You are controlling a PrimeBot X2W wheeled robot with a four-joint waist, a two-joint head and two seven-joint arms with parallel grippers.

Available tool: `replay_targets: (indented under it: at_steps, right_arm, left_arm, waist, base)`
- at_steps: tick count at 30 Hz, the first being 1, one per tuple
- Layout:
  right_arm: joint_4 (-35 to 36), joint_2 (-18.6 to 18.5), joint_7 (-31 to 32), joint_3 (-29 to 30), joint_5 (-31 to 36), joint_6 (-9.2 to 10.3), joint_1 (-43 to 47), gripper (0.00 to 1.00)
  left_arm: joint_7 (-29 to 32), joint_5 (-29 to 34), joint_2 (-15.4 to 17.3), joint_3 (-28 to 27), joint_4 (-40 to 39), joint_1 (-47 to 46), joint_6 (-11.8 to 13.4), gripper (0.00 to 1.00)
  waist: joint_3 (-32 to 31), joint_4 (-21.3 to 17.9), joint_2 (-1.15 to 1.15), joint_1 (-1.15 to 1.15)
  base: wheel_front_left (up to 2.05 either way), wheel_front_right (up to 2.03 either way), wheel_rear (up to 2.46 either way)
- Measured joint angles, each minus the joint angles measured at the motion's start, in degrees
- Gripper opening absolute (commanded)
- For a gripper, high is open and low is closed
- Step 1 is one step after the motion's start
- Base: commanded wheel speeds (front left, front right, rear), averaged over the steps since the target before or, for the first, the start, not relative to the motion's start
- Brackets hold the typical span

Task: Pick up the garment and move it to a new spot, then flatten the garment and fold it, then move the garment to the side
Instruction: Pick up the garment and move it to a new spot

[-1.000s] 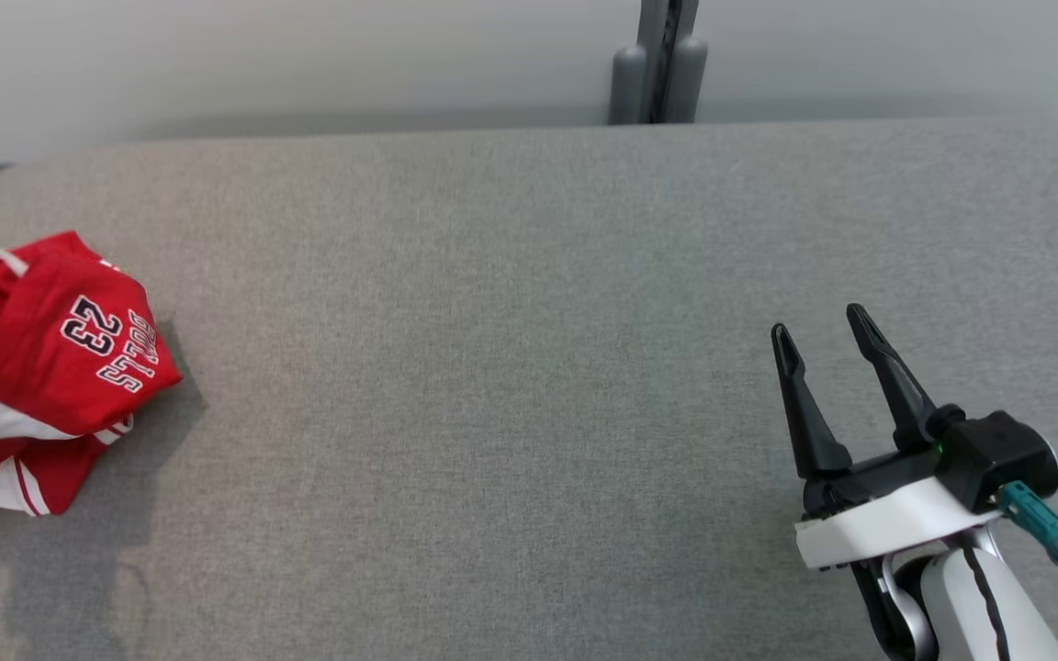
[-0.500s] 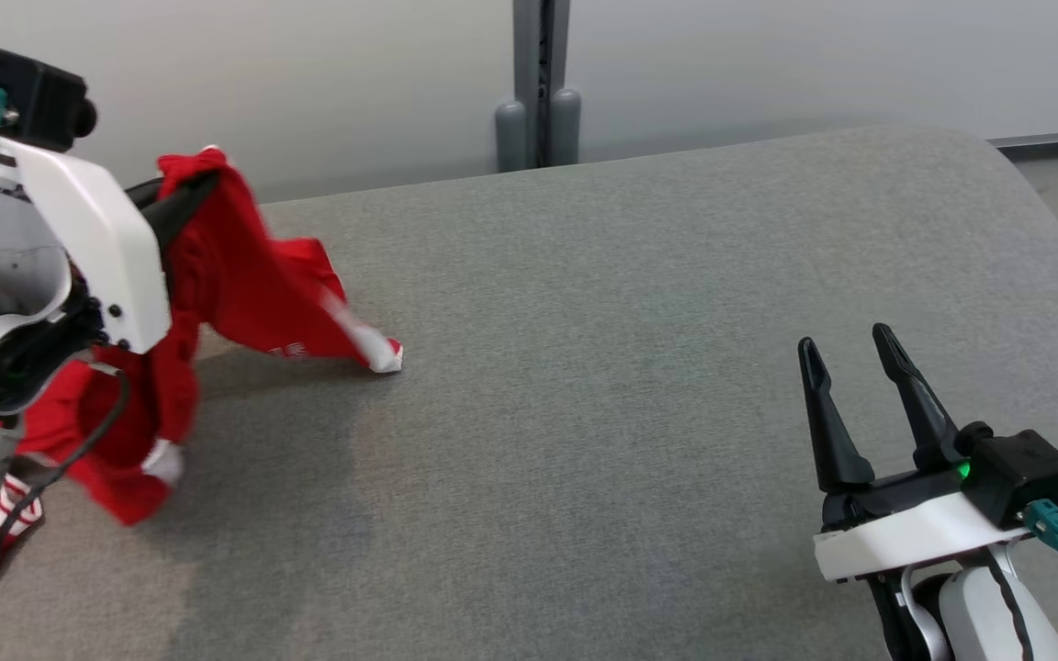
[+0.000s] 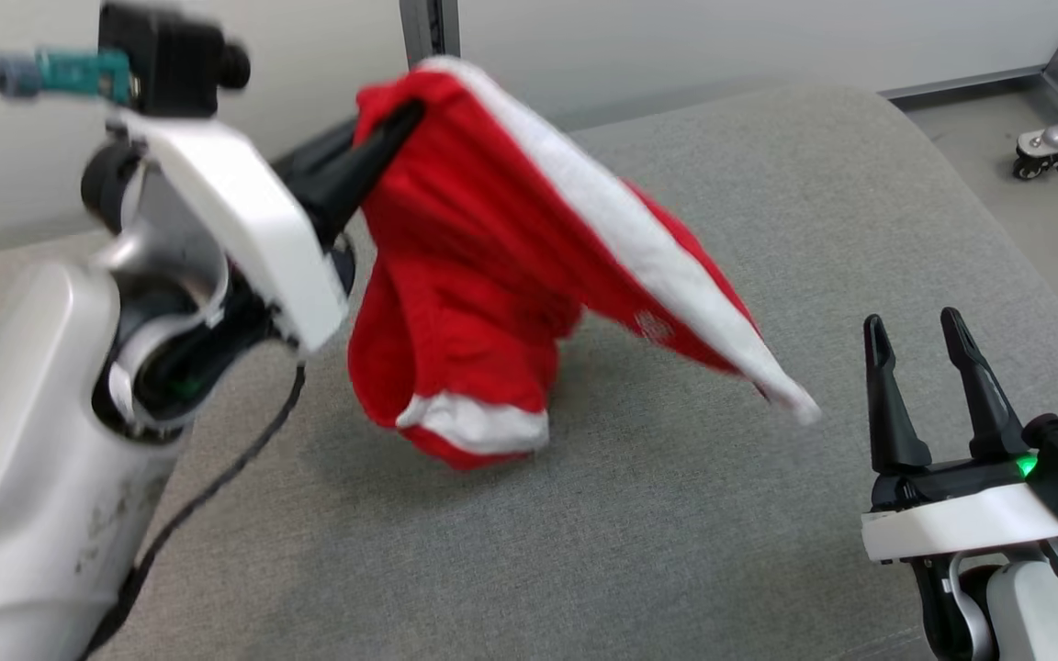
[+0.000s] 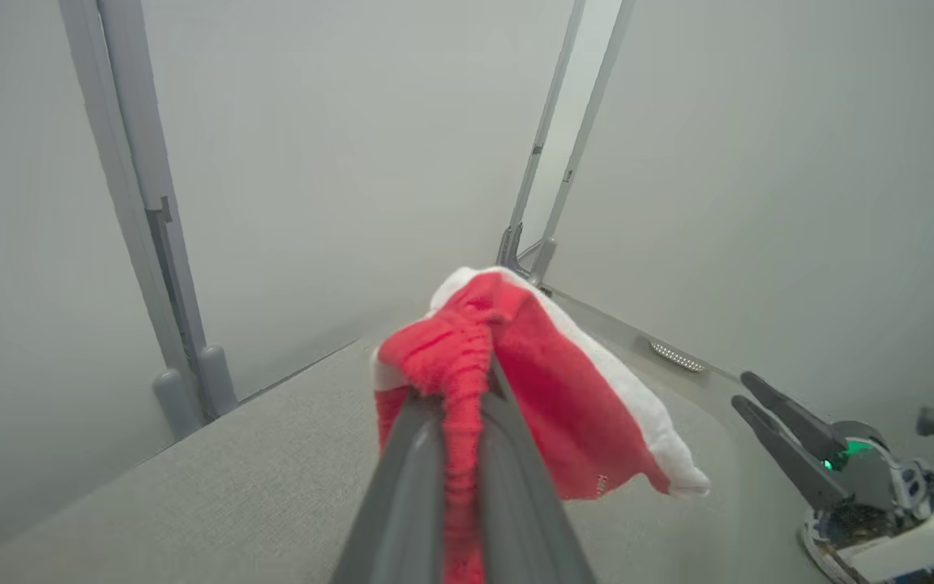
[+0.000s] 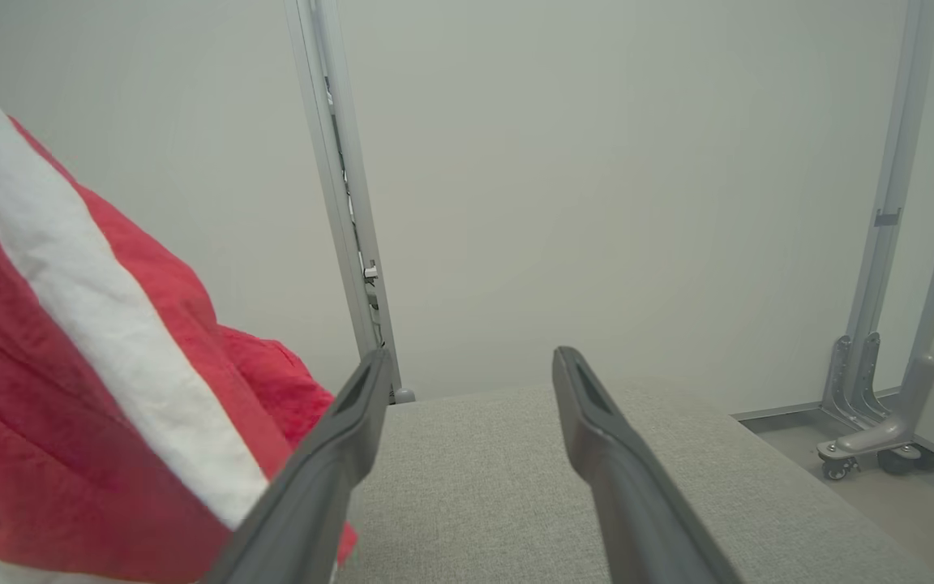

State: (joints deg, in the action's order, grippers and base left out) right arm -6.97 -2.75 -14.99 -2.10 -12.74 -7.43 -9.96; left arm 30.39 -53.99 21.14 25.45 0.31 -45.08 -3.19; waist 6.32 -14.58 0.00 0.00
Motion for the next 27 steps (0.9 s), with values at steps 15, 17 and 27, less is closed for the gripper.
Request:
replay_targets:
  at_steps: [15, 17, 27]
  right_arm:
    - [0.09, 0.05, 0.0, 0.13, 0.71, 0.0, -0.57, 1.0]
    - [-0.01, 0.07, 0.0, 0.01, 0.93, 0.0, -0.6, 1.0]
    - [-0.62, -0.03, 0.0, -0.02, 2.48, 0.0, -0.32, 1.0]
  left_arm:
    - [-16.93, 1.38, 4.74, -4.24, 17.36, 24.66, 0.22, 0.0]
    - [-18.78, 1.59, 4.35, -4.31, 20.49, 25.46, 0.16, 0.0]
    - [-24.98, 4.31, 1.47, -2.29, 29.99, 26.18, -1.05, 0.0]
  waist:
    - [3.03, 2.94, 0.0, 0.0]
    - [2.84, 3.58, 0.0, 0.0]
    - [2.43, 7.15, 0.0, 0.0]
  base:
    - [0.0, 0.0, 0.0]
    - [0.0, 0.0, 0.0]
    - [0.0, 0.0, 0.0]
